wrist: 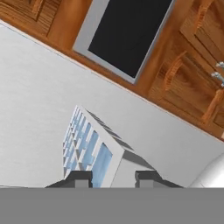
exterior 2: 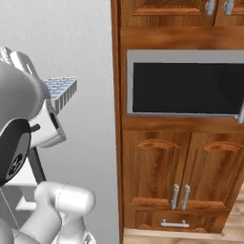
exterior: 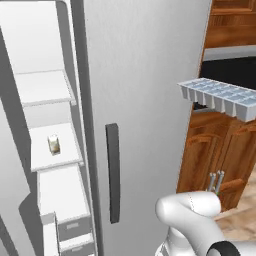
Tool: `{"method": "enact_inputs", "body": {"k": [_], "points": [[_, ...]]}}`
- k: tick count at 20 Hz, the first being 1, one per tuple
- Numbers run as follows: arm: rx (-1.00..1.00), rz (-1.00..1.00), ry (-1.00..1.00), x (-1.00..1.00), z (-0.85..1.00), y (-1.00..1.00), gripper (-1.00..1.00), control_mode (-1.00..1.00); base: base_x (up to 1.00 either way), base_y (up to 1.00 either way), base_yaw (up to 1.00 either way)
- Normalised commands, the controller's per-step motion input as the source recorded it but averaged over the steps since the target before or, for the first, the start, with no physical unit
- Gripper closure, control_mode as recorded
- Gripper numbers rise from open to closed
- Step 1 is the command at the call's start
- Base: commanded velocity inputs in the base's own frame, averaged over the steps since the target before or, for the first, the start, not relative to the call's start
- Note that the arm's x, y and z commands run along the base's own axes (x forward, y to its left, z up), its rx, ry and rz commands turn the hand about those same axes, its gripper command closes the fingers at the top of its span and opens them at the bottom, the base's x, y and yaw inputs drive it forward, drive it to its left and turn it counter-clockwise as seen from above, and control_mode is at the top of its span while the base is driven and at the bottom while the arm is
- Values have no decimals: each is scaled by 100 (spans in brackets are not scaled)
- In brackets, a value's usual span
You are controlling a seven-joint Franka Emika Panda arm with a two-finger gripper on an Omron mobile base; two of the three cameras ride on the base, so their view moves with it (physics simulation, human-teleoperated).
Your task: Open the freezer door, pick up the ice cube tray from the freezer, and place it on the dining counter.
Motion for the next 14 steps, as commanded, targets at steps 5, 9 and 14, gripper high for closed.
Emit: {"method": "enact_inputs", "body": {"k": [5, 9, 14], "points": [[0, 0, 0, 0, 0, 0, 100, 100, 0, -54, -52], [0, 0, 0, 0, 0, 0, 100, 100, 0, -47, -61], [0, 0, 0, 0, 0, 0, 100, 100, 0, -36, -70]]}}
